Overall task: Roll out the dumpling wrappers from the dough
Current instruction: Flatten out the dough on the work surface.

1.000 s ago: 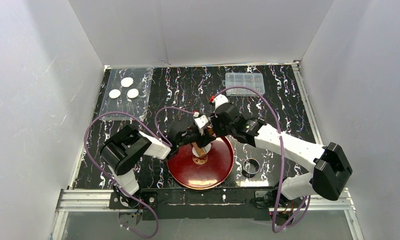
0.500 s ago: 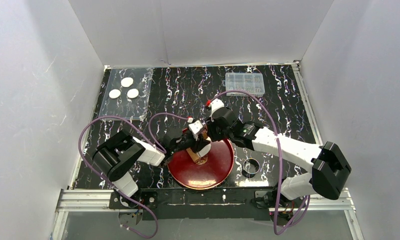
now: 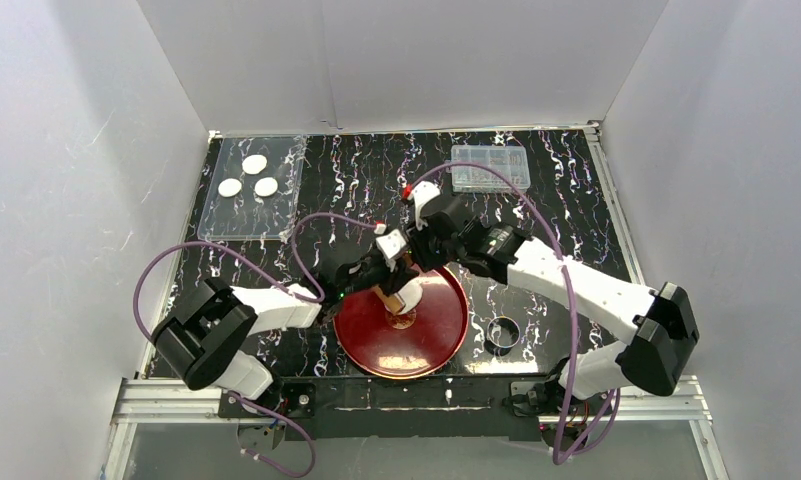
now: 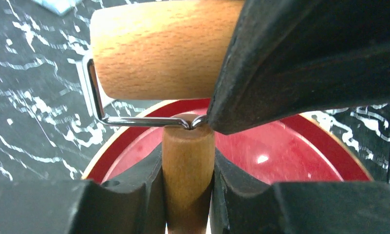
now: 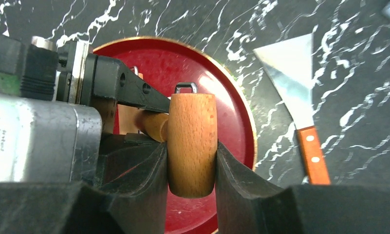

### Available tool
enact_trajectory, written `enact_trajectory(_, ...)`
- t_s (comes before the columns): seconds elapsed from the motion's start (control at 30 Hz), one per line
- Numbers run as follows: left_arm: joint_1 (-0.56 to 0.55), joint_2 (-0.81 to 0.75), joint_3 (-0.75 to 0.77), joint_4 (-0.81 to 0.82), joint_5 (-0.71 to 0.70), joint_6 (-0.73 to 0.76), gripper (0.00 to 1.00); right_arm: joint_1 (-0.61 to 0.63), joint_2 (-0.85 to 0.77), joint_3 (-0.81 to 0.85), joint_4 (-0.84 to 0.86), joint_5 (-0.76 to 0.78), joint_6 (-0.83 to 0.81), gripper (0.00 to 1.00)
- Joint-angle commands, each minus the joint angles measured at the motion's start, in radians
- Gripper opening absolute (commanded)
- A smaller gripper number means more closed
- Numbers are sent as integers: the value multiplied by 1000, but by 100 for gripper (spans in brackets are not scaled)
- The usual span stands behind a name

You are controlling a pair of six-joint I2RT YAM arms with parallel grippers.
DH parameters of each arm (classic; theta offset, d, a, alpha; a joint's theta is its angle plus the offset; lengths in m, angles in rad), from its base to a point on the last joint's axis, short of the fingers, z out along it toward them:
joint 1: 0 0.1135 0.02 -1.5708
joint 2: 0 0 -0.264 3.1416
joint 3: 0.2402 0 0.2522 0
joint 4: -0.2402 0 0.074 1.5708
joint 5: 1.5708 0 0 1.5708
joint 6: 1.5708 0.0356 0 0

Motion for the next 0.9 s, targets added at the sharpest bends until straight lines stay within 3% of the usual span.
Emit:
enact_trajectory(0.0, 13, 21, 127, -49, -2, -28, 0, 2, -46, 122, -87, -131, -74, 1)
enact_trajectory(0.2, -9, 189, 205, 89, -6, -103, 0, -83, -64, 122, -139, -156, -51, 1)
enact_trajectory(0.37, -41, 288, 301, 112, -41, -110, 0, -102, -71, 92, -149, -160, -99, 1)
enact_trajectory(0.5, -61, 320, 286, 129, -63, -70, 0, -107, -90, -25, -22, -184, -100, 1)
enact_trajectory(0.73, -75, 349, 247, 82, -85, -74, 0, -106, -85, -122, 41, -250, -37, 1)
enact_trajectory(0.87, -74, 363, 208, 103, -107, -132, 0, -80, -110, -184, 62, -208, 10, 1)
